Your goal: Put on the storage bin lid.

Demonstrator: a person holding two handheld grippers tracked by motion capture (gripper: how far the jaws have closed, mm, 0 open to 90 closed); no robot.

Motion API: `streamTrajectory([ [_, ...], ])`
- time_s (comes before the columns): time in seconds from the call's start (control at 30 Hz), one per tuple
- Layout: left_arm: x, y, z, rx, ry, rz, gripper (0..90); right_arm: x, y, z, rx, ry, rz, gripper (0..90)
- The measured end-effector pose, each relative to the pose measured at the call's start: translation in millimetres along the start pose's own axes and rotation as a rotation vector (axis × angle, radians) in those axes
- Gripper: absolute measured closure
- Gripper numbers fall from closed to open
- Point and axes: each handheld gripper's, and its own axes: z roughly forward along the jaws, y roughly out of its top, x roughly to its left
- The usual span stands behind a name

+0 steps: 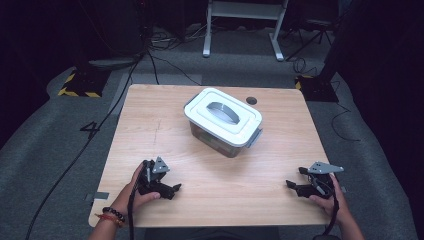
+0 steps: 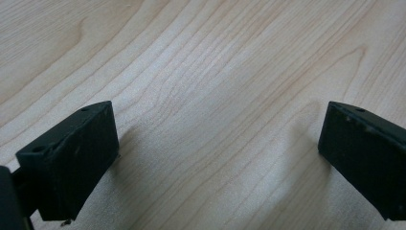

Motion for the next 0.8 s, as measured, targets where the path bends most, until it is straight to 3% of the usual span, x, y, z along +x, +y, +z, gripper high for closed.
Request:
streamTrajectory([
  [0.8,0.2,0.2,0.4,0.0,-0.006,-0.002,0.2,0.0,0.8,1.0,0.003,-0.002,0.001,18.6],
])
